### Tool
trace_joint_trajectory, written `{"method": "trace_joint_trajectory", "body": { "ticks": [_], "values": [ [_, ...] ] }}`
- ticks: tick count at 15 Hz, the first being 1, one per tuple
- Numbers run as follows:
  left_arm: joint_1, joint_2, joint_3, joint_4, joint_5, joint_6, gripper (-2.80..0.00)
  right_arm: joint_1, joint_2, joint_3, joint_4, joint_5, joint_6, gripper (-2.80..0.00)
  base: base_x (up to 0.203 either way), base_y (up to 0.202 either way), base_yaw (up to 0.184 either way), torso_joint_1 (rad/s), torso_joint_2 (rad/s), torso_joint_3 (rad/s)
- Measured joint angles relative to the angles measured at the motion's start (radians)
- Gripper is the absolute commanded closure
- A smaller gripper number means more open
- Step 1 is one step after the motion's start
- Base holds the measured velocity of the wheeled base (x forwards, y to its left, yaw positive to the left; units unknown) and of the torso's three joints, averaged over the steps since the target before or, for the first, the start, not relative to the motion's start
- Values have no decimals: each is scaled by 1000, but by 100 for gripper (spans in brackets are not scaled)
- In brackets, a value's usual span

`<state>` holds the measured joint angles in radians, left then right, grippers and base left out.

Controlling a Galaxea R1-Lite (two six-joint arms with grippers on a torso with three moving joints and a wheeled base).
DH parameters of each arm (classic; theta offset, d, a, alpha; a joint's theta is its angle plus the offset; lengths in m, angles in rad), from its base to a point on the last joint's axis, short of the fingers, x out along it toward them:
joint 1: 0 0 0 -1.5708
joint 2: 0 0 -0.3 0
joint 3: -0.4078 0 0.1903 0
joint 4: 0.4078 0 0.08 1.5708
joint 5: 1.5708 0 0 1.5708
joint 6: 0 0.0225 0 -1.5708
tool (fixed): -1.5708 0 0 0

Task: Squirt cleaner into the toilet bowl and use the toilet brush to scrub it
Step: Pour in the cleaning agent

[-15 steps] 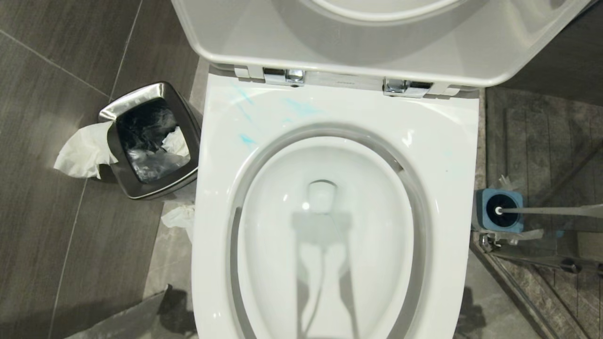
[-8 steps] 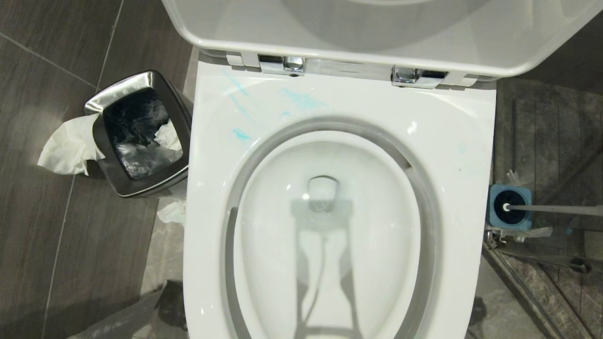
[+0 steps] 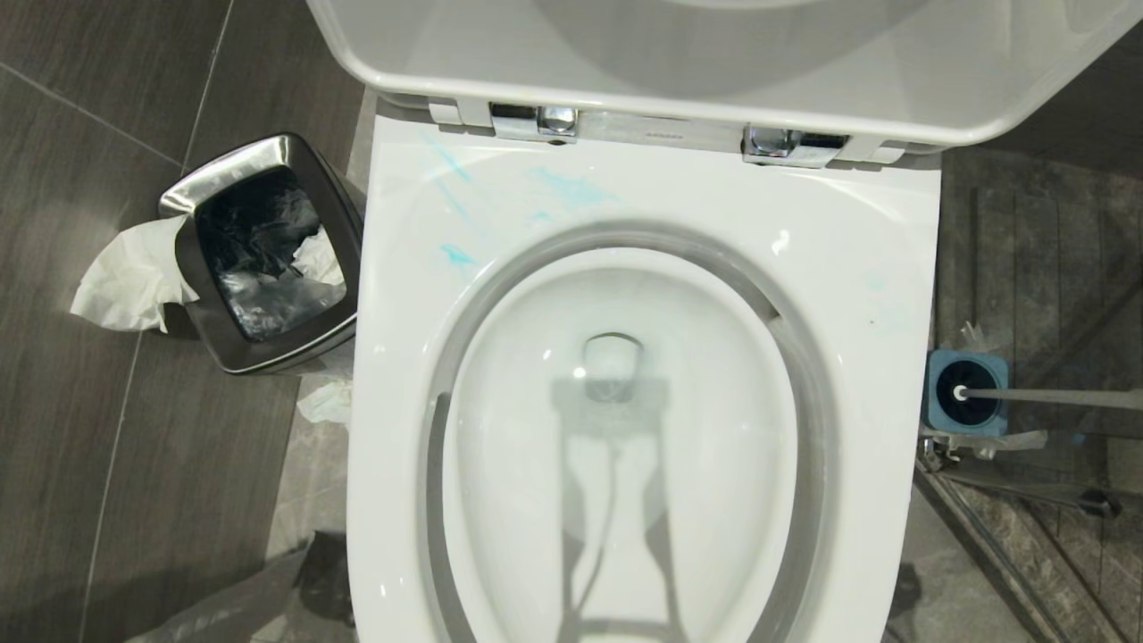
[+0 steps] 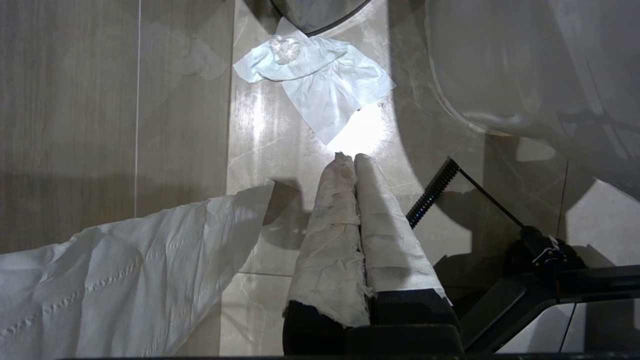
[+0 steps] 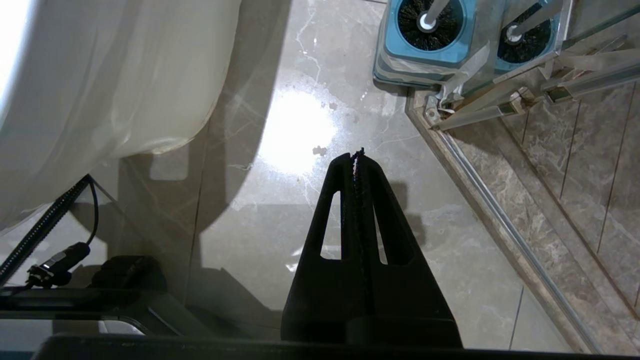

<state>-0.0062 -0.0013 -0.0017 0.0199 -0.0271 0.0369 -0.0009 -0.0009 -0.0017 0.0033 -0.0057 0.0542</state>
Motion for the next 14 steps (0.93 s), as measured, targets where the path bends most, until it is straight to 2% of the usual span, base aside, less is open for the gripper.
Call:
{"method": "trace_joint_trajectory", "body": {
  "ticks": [3,7,11,14],
  "values": [
    [0,0,0,0,0,1,0,1,1,-12,26,-8,-1,0,0,0,0,0,0,0],
    [0,0,0,0,1,0,0,1,89,-177,263,-21,15,0,0,0,0,0,0,0],
    [0,0,0,0,1,0,0,0,455,-394,316,-19,49,0,0,0,0,0,0,0],
    [0,0,0,0,0,0,0,-2,825,-523,182,-12,44,0,0,0,0,0,0,0]
  ]
}}
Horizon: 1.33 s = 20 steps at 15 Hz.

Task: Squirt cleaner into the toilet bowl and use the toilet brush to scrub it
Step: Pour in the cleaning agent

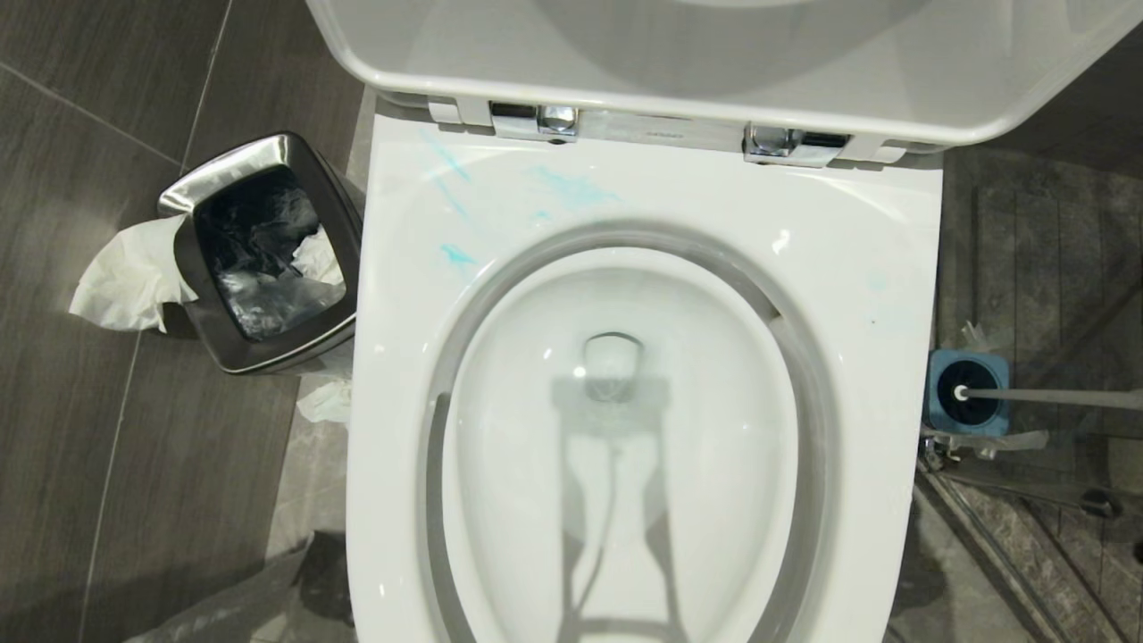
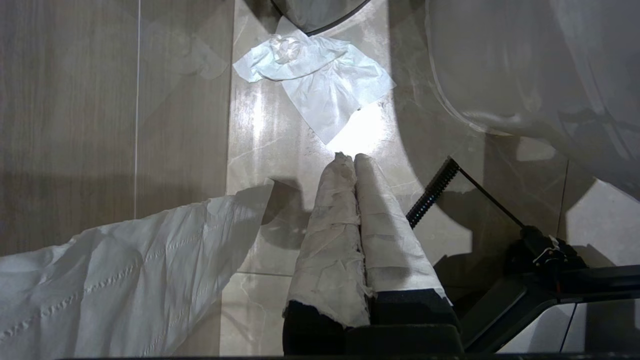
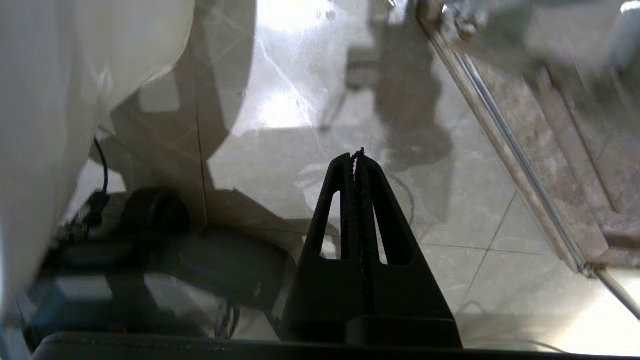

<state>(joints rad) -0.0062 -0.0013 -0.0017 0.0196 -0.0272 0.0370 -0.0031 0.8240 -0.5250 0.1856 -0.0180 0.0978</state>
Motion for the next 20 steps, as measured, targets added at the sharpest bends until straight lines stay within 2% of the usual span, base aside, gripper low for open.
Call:
{"method": "trace_joint_trajectory", "body": {
  "ticks": [2,4,9,11,12,14,20],
  "values": [
    [0,0,0,0,0,0,0,-4,236,-36,-193,7,-21,0,0,0,0,0,0,0],
    [0,0,0,0,0,0,0,-6,415,-11,-470,31,-45,0,0,0,0,0,0,0],
    [0,0,0,0,0,0,0,-3,706,174,-1279,67,-89,0,0,0,0,0,0,0],
    [0,0,0,0,0,0,0,-3,790,239,-1558,68,-108,0,0,0,0,0,0,0],
    [0,0,0,0,0,-1,0,-4,814,263,-1651,68,-132,0,0,0,0,0,0,0],
    [0,0,0,0,1,0,0,-10,850,285,-1703,68,-142,0,0,0,0,0,0,0],
    [0,0,0,0,1,-1,0,-50,974,329,-1706,63,-146,0,0,0,0,0,0,0]
  ]
}}
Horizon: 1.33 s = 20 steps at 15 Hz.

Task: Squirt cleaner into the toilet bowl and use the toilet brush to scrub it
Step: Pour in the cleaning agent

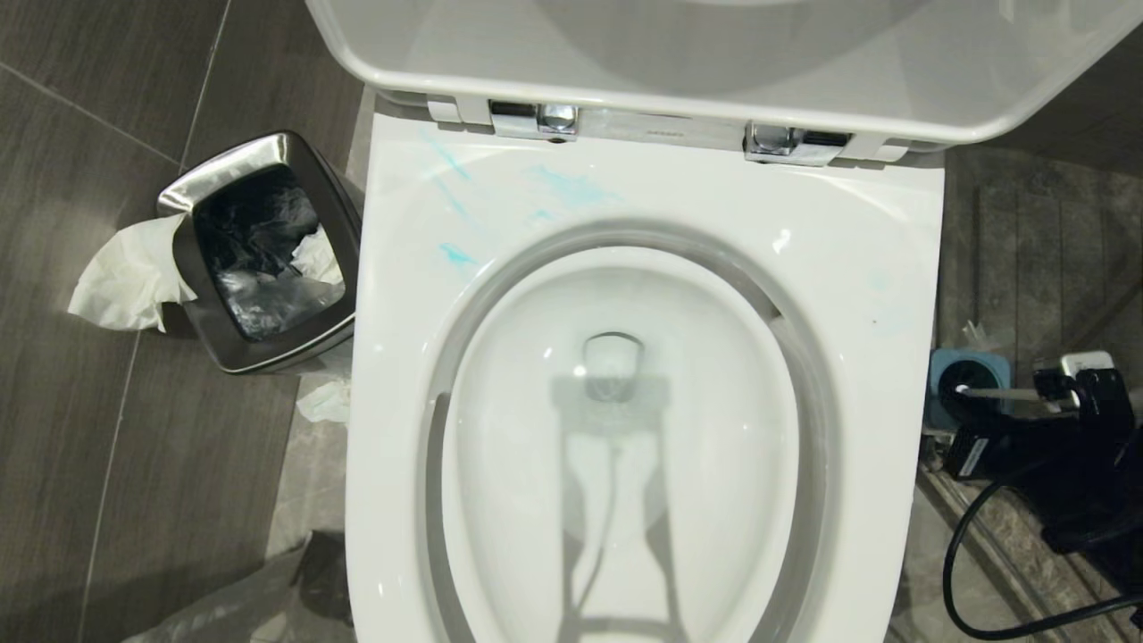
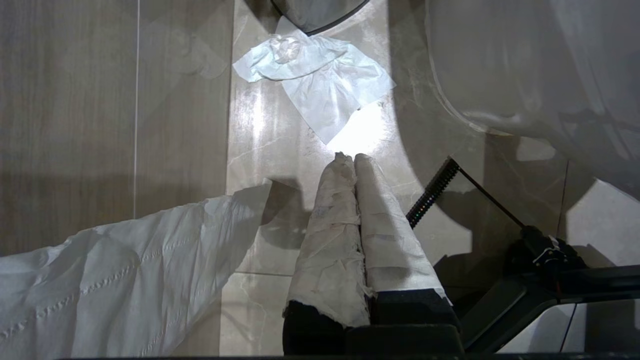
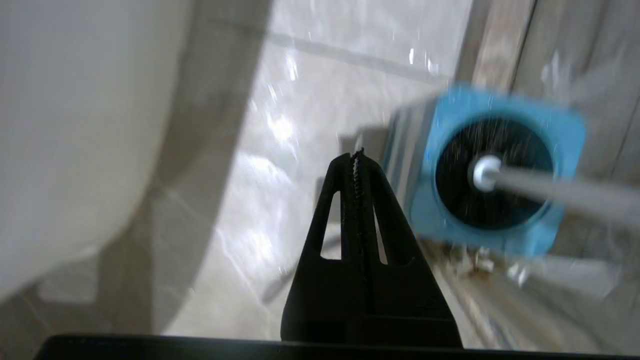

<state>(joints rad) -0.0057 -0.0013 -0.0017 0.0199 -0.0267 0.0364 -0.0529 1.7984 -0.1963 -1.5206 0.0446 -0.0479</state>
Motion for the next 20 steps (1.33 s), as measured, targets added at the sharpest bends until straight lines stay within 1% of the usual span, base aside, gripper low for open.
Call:
{"method": "trace_joint_trajectory", "body": {
  "ticks": [2,4,10,12,13,14,17,20],
  "values": [
    [0,0,0,0,0,0,0,-30,65,-51,-1,0,0,0,0,0,0,0,0,0],
    [0,0,0,0,0,0,0,-44,128,-137,0,0,-1,0,0,0,0,0,0,0],
    [0,0,0,0,-1,0,0,-38,277,-352,0,11,-1,0,0,0,0,0,0,0],
    [0,0,0,0,0,0,0,-36,306,-401,-1,17,-1,0,0,0,0,0,0,0],
    [0,0,0,0,0,0,0,-33,317,-413,0,33,-4,0,0,0,0,0,0,0],
    [0,0,0,0,-1,0,0,-31,325,-419,0,50,-6,-280,0,0,0,0,0,0],
    [0,0,0,0,-1,0,0,-24,340,-451,0,56,-7,-280,0,0,0,0,0,0],
    [0,0,0,0,0,0,0,-20,352,-517,0,57,-13,-280,0,0,0,0,0,0]
  ]
}}
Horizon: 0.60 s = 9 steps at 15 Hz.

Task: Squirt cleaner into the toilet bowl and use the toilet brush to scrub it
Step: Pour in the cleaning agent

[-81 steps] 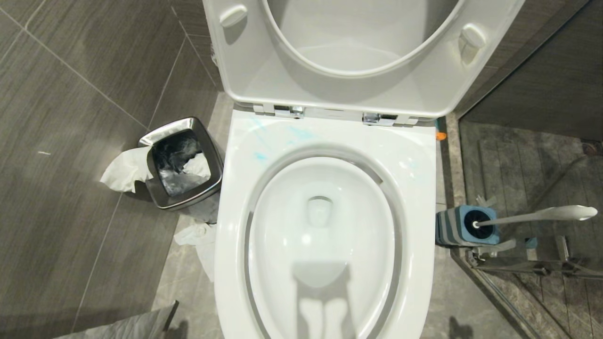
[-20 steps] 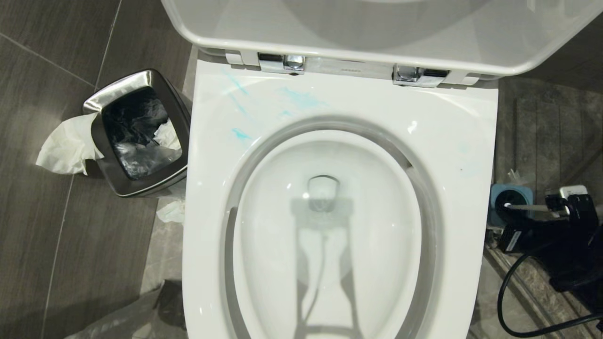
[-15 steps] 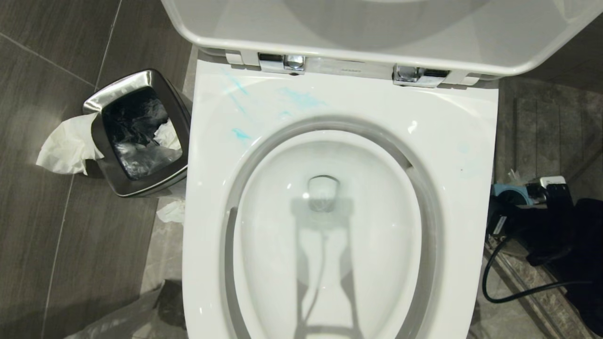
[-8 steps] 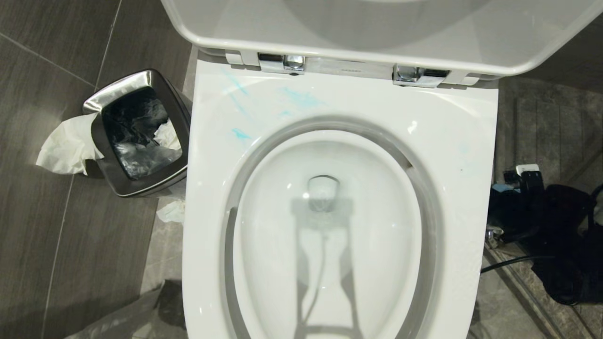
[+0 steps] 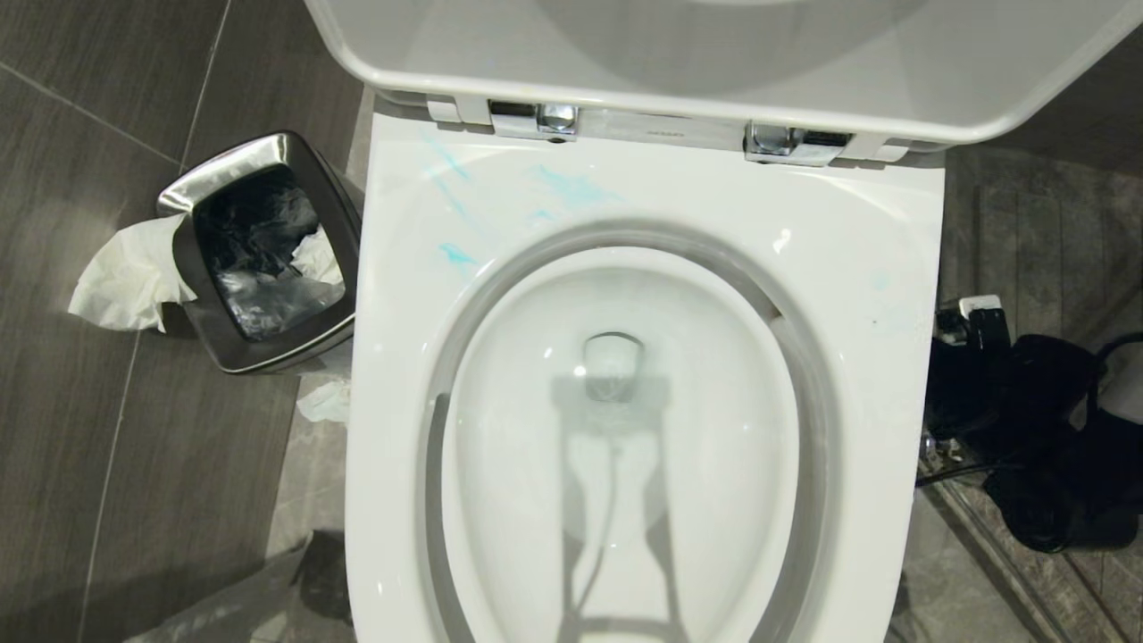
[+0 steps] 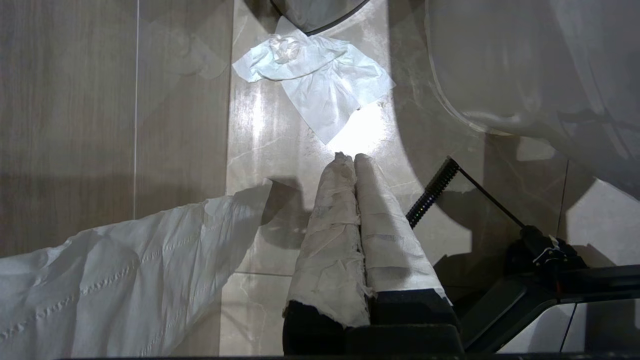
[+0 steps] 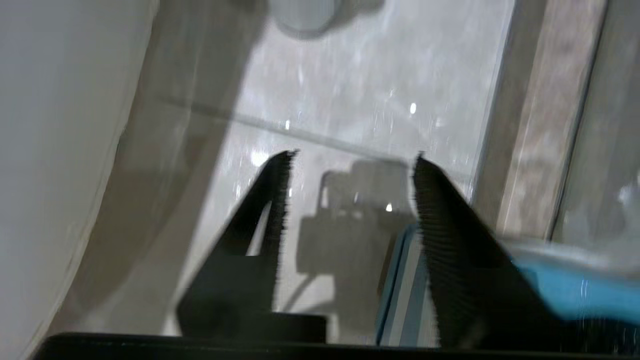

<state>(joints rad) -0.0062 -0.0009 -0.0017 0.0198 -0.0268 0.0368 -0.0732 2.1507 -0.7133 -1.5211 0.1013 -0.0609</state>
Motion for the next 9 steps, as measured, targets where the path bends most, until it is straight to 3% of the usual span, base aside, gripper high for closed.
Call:
{"method": "trace_joint_trajectory", "body": {
  "ticks": [9],
  "values": [
    [0,0,0,0,0,0,0,73,51,-152,0,-3,-44,-280,0,0,0,0,0,0]
  ]
}}
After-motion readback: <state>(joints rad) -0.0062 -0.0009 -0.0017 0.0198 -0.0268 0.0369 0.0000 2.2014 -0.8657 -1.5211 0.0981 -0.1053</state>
